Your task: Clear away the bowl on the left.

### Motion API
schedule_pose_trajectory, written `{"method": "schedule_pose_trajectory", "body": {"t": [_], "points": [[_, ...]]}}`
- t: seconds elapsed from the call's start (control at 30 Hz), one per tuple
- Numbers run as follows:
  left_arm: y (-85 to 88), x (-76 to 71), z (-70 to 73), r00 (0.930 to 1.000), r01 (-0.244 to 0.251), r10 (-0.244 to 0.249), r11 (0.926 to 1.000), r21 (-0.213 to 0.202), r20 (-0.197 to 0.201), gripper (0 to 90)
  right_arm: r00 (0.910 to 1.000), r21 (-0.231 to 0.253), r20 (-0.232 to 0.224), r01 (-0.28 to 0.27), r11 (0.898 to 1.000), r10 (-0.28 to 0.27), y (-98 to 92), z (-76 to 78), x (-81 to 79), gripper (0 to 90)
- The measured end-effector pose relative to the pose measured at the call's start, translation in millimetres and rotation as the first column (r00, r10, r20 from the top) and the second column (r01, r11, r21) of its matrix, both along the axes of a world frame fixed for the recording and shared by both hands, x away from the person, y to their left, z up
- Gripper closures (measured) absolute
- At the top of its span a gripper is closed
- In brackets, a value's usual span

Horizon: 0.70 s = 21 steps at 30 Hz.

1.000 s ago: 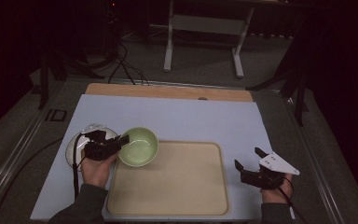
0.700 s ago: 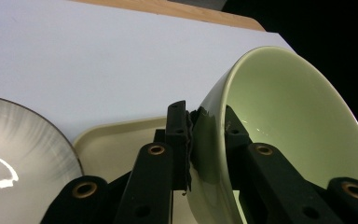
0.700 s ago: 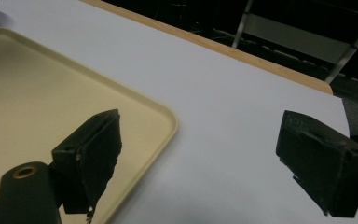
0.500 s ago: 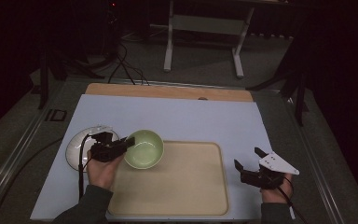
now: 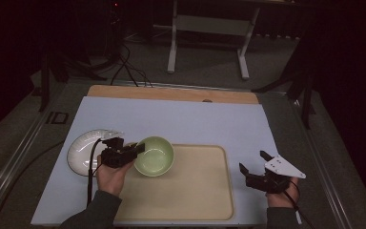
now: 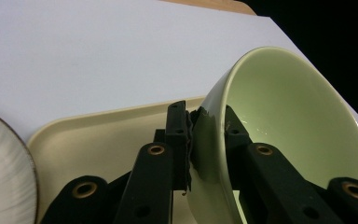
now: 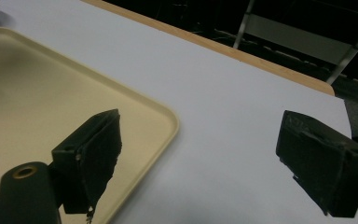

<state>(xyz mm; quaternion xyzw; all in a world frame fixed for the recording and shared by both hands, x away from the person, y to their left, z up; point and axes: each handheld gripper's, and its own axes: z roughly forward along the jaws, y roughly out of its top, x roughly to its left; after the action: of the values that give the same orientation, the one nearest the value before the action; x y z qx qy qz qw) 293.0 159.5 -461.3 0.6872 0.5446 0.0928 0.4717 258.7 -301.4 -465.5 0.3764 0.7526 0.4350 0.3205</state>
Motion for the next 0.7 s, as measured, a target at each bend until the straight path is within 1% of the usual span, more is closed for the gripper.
{"method": "schedule_pose_trajectory", "body": {"t": [0.1,0.3,0.6,0.7], "points": [[-3.4,0.7,-2.1,0.9999,0.011,-0.011,0.9999,-0.010,-0.007,79.4,1.0000,-0.001,0.001,0.000,1.000,0.000,0.1,-0.1,0.1,13.7],[-9.3,2.1,-6.7,0.9997,0.016,-0.016,0.9998,-0.010,-0.017,79.4,1.0000,-0.002,0.001,-0.001,1.000,0.001,0.1,-0.2,0.1,13.6],[-20.2,4.1,-16.2,0.9985,0.039,-0.038,0.9992,0.007,-0.038,79.4,1.0000,-0.006,0.002,-0.003,1.000,0.003,0.6,0.0,-0.1,13.7],[-24.6,4.5,-19.2,0.9977,0.051,-0.050,0.9985,0.019,-0.044,79.4,1.0000,-0.002,0.002,-0.001,1.000,0.001,0.3,0.0,-0.2,13.7]]}}
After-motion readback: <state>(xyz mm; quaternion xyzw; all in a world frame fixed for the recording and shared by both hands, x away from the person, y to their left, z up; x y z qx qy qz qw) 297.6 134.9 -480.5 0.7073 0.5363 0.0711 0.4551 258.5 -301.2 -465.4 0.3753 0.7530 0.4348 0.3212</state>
